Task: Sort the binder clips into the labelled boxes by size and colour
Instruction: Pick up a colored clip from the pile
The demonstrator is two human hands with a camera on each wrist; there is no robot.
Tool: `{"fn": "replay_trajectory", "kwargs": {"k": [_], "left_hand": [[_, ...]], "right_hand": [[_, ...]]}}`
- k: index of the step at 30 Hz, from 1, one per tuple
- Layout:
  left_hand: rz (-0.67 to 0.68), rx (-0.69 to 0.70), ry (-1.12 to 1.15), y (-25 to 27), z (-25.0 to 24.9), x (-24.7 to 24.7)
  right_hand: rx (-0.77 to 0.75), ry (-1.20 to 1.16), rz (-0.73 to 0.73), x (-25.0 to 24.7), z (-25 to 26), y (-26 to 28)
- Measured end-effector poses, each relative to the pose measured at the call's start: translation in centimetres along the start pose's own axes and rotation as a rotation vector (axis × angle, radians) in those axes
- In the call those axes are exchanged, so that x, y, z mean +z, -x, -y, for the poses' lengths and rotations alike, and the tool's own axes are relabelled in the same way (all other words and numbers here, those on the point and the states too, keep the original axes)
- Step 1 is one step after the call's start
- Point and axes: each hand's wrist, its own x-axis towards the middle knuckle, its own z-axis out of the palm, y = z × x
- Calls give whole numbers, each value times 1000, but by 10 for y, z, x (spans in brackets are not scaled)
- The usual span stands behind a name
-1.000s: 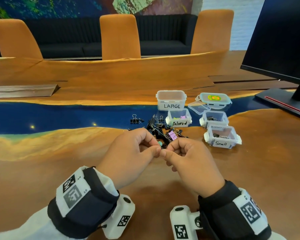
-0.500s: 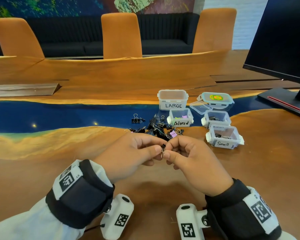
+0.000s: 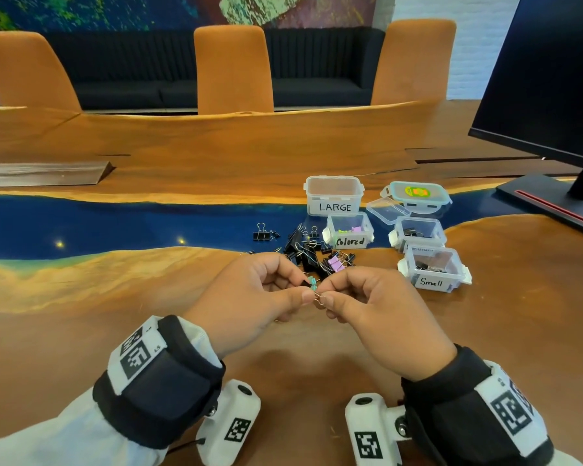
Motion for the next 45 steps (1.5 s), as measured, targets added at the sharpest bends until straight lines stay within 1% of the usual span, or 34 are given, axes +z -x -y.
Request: {"fn": "replay_trajectory", "kwargs": {"k": [2,4,6,8,10,13,16,20,23,27,29,31,33,36,38,40,45], "left_hand": [[-29,-15,50,-1,2,0],[-54,-28,99,0,3,-3],[-64,-34,116,0,2,-8],[-73,-41,124,-1,-1,-11],[-79,-43,134,-1,-4,-11],[-89,-58,157,-2,-6,-7],[-90,-71,166,-4,-5,-3],[-89,-77,147,-4,-2,2],[-97,-60,136,-4,-7,5],[-72,17,96,-5,-25,16],[-55,76,19,-5,-34,24],[-29,135,-116,-3,-40,33],[15,159,-230,0,-41,41],[80,124,-345,4,-37,48],[101,100,-400,7,-35,49],[78,108,-395,9,-32,47],[-52,137,-314,5,-26,28]], "right_hand": [[-7,94,-7,-14,3,-4],[25,210,7,-41,9,-13],[76,428,59,-77,12,-28],[156,653,92,-112,8,-44],[272,815,110,-138,-7,-57],[420,985,195,-154,-35,-65],[423,1072,248,-153,-53,-64],[362,1044,241,-149,-54,-56],[260,968,241,-142,-33,-40],[89,824,322,-113,4,-11],[32,768,384,-95,17,0],[26,727,424,-79,25,7],[14,686,421,-68,27,11],[-15,638,413,-60,26,14],[-25,624,408,-59,26,14],[-32,613,404,-60,25,13],[11,617,375,-74,11,5]]}}
